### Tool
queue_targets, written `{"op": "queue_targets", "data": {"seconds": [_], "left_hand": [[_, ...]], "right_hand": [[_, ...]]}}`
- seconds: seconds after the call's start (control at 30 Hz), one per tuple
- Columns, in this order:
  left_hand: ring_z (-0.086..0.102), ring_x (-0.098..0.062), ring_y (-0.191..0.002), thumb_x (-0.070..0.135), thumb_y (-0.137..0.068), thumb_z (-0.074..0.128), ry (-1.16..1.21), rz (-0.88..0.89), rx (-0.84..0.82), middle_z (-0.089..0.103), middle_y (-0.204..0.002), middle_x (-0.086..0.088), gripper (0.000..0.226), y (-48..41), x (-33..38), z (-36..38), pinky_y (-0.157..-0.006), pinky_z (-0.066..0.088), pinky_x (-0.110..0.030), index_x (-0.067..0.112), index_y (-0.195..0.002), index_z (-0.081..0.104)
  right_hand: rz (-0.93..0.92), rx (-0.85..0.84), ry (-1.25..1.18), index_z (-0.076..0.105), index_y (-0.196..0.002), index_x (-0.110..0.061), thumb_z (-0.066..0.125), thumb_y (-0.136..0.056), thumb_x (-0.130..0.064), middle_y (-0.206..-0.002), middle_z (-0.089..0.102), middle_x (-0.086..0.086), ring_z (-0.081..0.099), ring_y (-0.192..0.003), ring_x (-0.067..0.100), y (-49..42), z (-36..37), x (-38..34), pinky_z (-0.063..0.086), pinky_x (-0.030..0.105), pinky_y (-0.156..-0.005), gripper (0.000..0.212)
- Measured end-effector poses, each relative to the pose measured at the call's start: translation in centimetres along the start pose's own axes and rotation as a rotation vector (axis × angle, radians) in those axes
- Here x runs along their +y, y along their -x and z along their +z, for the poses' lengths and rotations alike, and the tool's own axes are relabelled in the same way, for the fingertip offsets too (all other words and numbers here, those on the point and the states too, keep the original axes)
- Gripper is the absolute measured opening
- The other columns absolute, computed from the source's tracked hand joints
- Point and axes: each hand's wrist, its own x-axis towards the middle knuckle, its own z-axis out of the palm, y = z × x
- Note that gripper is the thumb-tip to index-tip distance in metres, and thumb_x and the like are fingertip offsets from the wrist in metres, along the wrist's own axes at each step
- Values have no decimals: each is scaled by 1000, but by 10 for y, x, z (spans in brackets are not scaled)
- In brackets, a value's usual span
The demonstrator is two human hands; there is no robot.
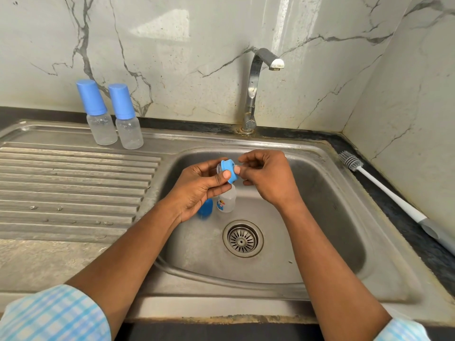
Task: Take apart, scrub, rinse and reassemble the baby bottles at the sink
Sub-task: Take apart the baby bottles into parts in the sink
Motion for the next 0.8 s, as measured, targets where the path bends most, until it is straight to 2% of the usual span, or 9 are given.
{"op": "queue_targets", "data": {"seconds": [0.2, 0.33, 0.4, 0.5, 0.6, 0.7, 0.8], "left_hand": [[72, -26, -99, 21, -70, 75, -137, 59, 63, 74, -109, -11, 49, -1, -6, 0, -76, 61, -32, 11, -118, 67], [71, -28, -101, 19, -67, 78, -174, 71, 55, 70, -113, -13, 62, -3, -8, 1, -79, 61, -36, 17, -127, 62], [69, -27, -103, 11, -69, 81, -195, 56, 54, 66, -115, -14, 58, -5, -10, 1, -81, 61, -36, 23, -123, 64], [66, -21, -104, -3, -74, 81, -337, 103, 83, 68, -110, -5, 45, -8, -13, -3, -84, 60, -34, 25, -108, 69], [69, -22, -102, -2, -73, 82, -474, 133, 144, 73, -102, -5, 37, -18, -15, -6, -90, 58, -38, 19, -100, 68], [69, -15, -94, 10, -75, 84, -629, 181, 146, 73, -100, -4, 30, -38, -19, 0, -89, 56, -33, 18, -96, 64], [62, -7, -91, 27, -76, 84, -941, 262, 55, 67, -93, 9, 27, -67, -28, 11, -80, 49, -23, 19, -98, 71]], "right_hand": [[230, -201, -170, 70, -105, -5, 72, -90, -31, -92, 74, 13, 74, -83, 25, 4, -2, -4, 63, 38, -71, 30], [227, -88, -205, 66, -109, -5, 75, -88, -22, -92, 73, 14, 74, -80, 26, 0, -8, 1, 62, 35, -68, 29], [250, -11, -208, 62, -114, -7, 74, -88, -21, -93, 71, 13, 73, -79, 24, -4, -13, 5, 62, 35, -67, 32], [243, 96, -51, 59, -124, -16, 75, -87, -28, -97, 69, 10, 71, -85, 20, -14, -16, 21, 62, 39, -73, 43], [237, 176, 146, 57, -132, -17, 76, -83, -34, -108, 68, 6, 66, -96, 18, -23, -17, 40, 58, 43, -88, 55], [233, 121, 357, 57, -135, -13, 77, -82, -34, -121, 67, 8, 65, -106, 22, -34, -16, 59, 53, 44, -95, 59], [268, -11, 566, 61, -130, -13, 77, -81, -33, -124, 67, 10, 64, -109, 26, -45, -14, 87, 53, 43, -93, 56]]}}
